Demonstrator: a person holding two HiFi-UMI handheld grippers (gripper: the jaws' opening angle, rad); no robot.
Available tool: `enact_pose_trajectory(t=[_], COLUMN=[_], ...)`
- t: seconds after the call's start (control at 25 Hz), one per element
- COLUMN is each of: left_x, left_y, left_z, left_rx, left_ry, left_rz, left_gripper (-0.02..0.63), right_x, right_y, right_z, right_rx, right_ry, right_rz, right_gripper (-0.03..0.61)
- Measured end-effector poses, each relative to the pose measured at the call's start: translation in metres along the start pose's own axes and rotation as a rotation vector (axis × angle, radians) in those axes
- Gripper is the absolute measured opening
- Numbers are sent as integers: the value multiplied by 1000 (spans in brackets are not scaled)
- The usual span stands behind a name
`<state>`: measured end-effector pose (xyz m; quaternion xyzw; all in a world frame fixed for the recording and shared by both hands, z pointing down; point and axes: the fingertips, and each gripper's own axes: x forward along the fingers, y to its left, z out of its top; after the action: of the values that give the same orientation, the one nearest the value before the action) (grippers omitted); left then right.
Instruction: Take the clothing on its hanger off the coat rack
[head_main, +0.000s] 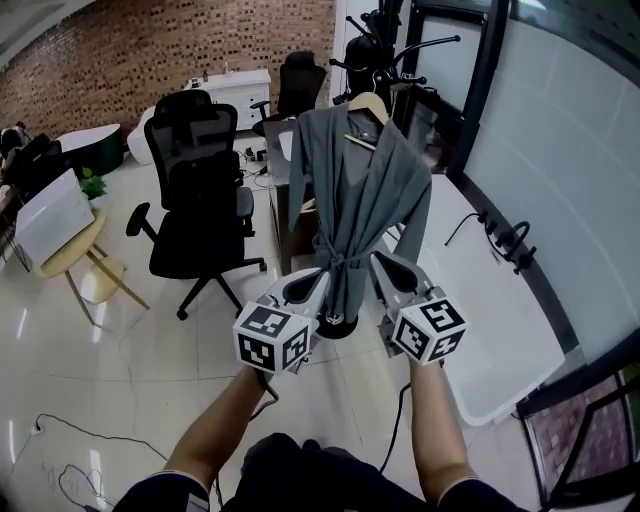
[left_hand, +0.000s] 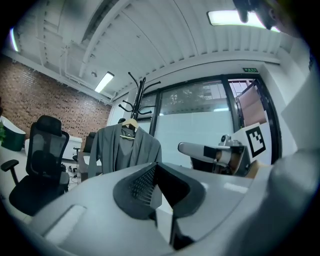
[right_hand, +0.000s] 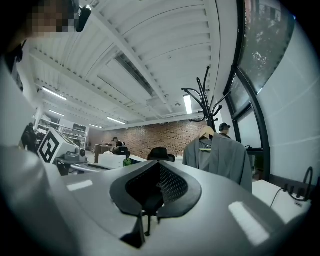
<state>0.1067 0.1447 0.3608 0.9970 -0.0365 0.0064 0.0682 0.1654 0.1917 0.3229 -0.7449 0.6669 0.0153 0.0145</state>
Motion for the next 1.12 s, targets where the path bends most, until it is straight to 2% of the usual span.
enact_pose_trajectory(t=[0.32,0.8,1.12], left_x=[46,117,156], left_y=[13,59,90], left_z=[6,21,41], left_rx=[0,24,46], left_ry=[6,11,1], left_rz=[-18,-118,-159], left_gripper=[12,12,12], right_x=[18,87,125], right_y=[-40,-88,-125], right_z=[-7,8,27], right_rx=[6,-1,-64], right_ry=[23,-3,-22], right_rz=[-14,-87,-159], right_gripper=[2,2,2])
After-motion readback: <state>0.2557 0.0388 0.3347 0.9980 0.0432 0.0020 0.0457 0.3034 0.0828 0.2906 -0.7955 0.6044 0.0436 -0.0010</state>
